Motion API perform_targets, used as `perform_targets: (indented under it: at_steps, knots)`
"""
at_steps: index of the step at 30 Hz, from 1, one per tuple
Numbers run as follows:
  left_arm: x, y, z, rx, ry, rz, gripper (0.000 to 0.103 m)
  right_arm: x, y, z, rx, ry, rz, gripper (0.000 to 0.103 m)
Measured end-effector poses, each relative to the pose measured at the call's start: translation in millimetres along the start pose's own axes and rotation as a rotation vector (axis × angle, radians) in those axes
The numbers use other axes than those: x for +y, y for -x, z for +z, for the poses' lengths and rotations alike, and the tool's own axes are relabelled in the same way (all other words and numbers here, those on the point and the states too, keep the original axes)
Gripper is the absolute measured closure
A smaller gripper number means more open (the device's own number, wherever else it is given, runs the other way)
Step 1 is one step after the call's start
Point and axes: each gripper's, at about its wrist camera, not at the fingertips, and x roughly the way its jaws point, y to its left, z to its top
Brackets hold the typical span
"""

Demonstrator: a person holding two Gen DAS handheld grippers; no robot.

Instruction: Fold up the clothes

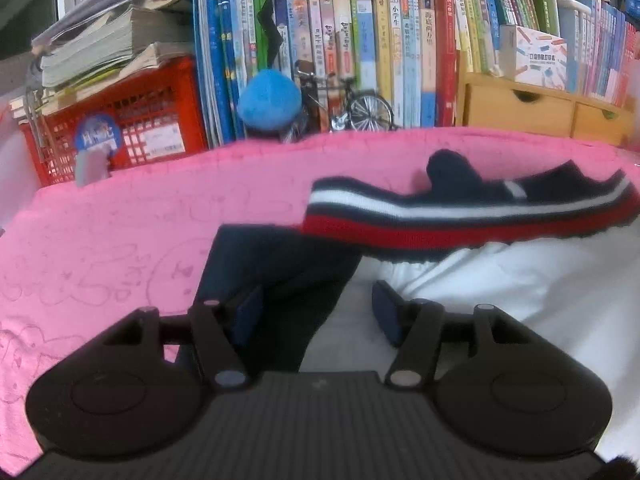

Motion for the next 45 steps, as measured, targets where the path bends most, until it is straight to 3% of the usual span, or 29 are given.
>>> perform_targets:
  at_steps: [3,8,12,14,17,30,32,34,39,42,45]
  knots:
    - [0.1,0.1,2.0,0.004,0.014,-0.007,0.041,-16.9,-8.5,1.3,0.026,-0.103,0.037,0.027]
    - [1.7,-0.7,2.7,0.01,0.035,-0.016,0.038,-13.3,-4.0,-1.4,0.03,-0.07,0.019,0.021]
    - [8.3,-6.2,2.2,0.047,0.095,0.047,0.0,-15.0,-4.6,0.5,0.039,-0.082,0.035,0.015]
    - [19.0,-8.3,0.9,0.057,0.164,0.024,0.0,-13.8,-6.7,2.6,0.042,-0.079,0.031,0.011]
    - [17.0,-8.5,1.4,0.059,0.152,0.033,0.0,-14.9,-8.9,3.3,0.055,-0.091,0.005,0.0]
    - [15.6,-9.5,1.5,0.058,0.152,0.039,0.0,-17.8,-8.0,4.5,0.062,-0.106,0.005,0.0]
    - [15.5,-9.5,1.5,0.058,0.152,0.039,0.0,-11.3,4.1,3.6,0.054,-0.114,-0.069,0.001]
    - [15.4,-9.6,1.5,0.058,0.151,0.039,0.0,5.6,38.7,-1.7,-0.015,-0.109,-0.112,0.002]
    - [15.6,-9.7,1.6,0.057,0.152,0.04,0.0,63.7,137.9,-46.2,-0.203,-0.015,0.146,0.0]
    - [15.7,-9.8,1.6,0.057,0.152,0.04,0.0,96.7,168.3,-83.0,-0.228,-0.009,0.208,0.0]
    - [15.5,-9.9,1.6,0.057,0.152,0.041,0.0,117.9,173.3,-102.6,-0.221,-0.012,0.229,0.0]
